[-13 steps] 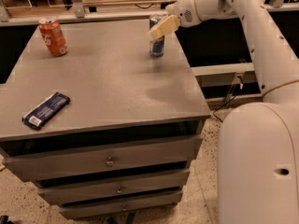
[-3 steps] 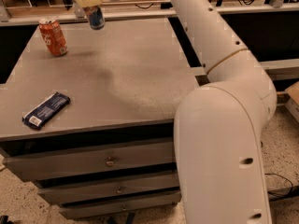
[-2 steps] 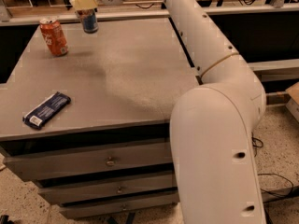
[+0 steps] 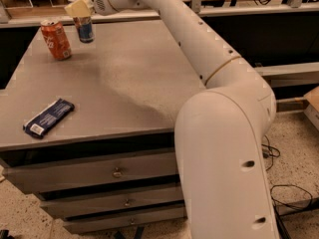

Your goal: Move redbull can near coke can

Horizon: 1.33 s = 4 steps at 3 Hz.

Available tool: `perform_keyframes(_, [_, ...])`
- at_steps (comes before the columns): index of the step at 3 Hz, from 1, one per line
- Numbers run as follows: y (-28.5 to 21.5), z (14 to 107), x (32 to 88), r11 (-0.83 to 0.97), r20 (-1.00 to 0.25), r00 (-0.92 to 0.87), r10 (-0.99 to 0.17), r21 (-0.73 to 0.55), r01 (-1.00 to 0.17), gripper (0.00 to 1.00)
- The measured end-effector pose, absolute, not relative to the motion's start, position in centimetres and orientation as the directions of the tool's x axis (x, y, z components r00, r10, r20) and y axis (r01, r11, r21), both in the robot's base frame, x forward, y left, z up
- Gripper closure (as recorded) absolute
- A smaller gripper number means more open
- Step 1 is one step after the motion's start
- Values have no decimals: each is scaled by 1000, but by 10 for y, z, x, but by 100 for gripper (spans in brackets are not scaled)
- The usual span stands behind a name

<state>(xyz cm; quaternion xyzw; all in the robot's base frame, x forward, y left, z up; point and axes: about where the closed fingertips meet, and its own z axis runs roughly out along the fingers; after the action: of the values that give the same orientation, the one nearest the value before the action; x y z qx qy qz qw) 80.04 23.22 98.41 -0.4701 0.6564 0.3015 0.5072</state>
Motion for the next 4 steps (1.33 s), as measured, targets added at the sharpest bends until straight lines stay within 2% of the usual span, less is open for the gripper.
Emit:
perform_keyframes(2, [241, 946, 803, 456, -925, -142, -352, -38, -889, 100])
perform_keyframes(3, [250, 938, 801, 447, -935, -137, -327, -25, -894, 83])
perform_keyframes(4, [252, 937, 800, 445, -934, -138, -329, -24, -895, 59])
